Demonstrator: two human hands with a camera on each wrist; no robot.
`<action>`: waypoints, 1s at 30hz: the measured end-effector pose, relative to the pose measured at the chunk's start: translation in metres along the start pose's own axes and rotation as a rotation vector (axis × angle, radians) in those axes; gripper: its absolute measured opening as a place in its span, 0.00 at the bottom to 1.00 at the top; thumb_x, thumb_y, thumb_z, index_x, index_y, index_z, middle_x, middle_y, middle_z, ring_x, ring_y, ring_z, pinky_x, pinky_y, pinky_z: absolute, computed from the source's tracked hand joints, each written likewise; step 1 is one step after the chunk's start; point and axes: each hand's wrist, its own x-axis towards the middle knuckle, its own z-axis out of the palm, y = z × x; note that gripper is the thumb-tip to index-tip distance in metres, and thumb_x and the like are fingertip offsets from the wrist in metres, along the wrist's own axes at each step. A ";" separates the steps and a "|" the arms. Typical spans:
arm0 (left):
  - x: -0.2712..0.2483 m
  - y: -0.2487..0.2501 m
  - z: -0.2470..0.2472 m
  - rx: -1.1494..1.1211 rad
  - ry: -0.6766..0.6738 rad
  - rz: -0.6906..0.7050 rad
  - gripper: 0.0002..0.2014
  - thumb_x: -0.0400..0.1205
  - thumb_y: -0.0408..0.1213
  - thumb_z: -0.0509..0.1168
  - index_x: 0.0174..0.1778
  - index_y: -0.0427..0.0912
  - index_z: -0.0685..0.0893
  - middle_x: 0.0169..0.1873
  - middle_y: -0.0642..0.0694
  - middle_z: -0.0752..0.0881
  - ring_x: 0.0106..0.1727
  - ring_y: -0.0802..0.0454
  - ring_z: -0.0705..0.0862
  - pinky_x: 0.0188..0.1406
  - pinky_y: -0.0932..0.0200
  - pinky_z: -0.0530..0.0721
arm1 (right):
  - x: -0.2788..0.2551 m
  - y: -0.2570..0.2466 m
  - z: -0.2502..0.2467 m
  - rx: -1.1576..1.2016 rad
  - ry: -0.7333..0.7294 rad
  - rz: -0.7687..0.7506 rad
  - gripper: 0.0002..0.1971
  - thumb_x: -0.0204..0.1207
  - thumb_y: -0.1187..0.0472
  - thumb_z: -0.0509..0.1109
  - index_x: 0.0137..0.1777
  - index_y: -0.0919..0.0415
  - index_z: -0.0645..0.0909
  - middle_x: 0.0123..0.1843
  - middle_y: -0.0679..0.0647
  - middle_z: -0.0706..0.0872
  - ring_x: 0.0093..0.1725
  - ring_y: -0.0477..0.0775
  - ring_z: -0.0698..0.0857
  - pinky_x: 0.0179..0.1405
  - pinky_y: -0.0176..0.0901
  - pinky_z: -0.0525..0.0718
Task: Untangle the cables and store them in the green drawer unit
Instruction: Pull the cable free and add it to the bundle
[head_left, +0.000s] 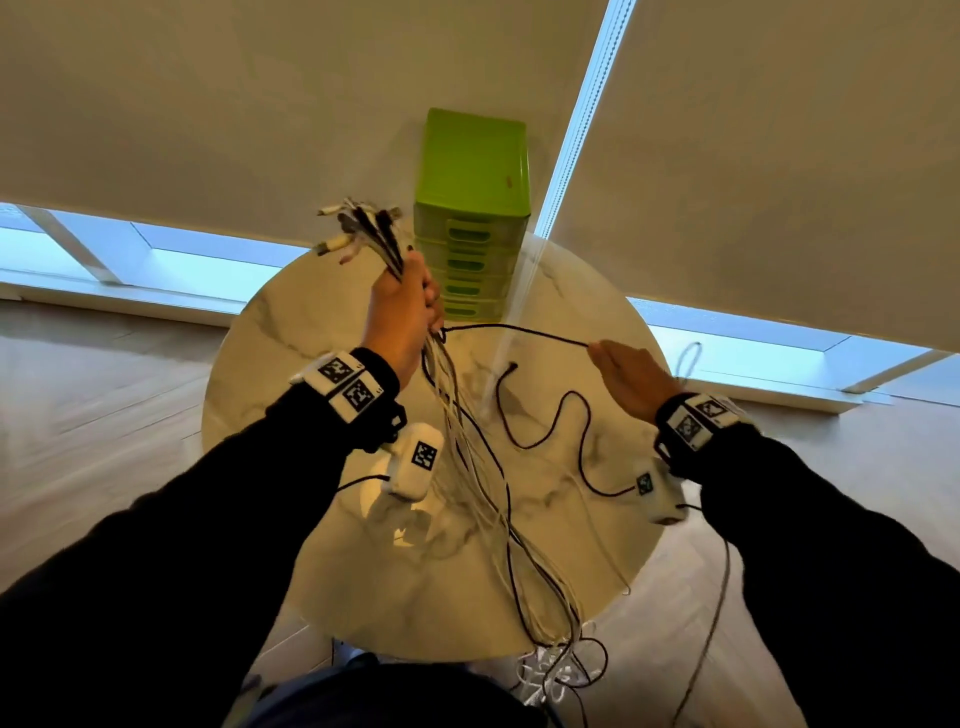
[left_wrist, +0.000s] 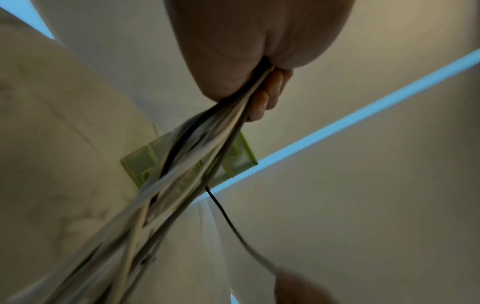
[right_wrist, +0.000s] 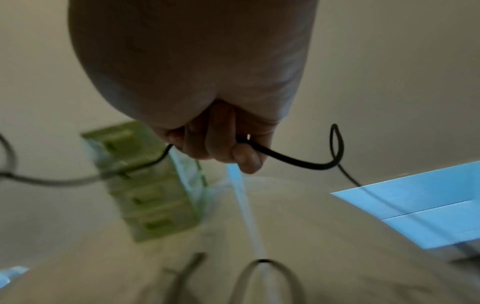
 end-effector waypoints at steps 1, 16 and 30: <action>-0.004 -0.005 0.006 0.068 -0.027 0.007 0.19 0.93 0.43 0.52 0.34 0.47 0.69 0.23 0.52 0.68 0.22 0.55 0.64 0.23 0.59 0.66 | 0.004 -0.022 0.000 0.022 0.037 -0.054 0.19 0.90 0.47 0.50 0.46 0.57 0.74 0.45 0.63 0.84 0.48 0.64 0.80 0.52 0.51 0.72; -0.019 -0.027 0.020 0.152 -0.020 -0.252 0.25 0.84 0.65 0.61 0.33 0.47 0.83 0.24 0.51 0.78 0.26 0.54 0.73 0.29 0.57 0.71 | -0.003 -0.126 0.031 0.034 0.102 -0.462 0.17 0.91 0.47 0.45 0.67 0.55 0.69 0.42 0.51 0.85 0.37 0.57 0.85 0.36 0.51 0.81; 0.016 0.008 -0.011 -0.311 0.229 -0.162 0.16 0.89 0.38 0.56 0.34 0.49 0.66 0.21 0.54 0.64 0.21 0.56 0.65 0.26 0.58 0.70 | -0.046 0.002 0.045 -0.044 -0.206 -0.228 0.16 0.86 0.38 0.47 0.50 0.46 0.69 0.35 0.53 0.81 0.36 0.60 0.79 0.46 0.59 0.79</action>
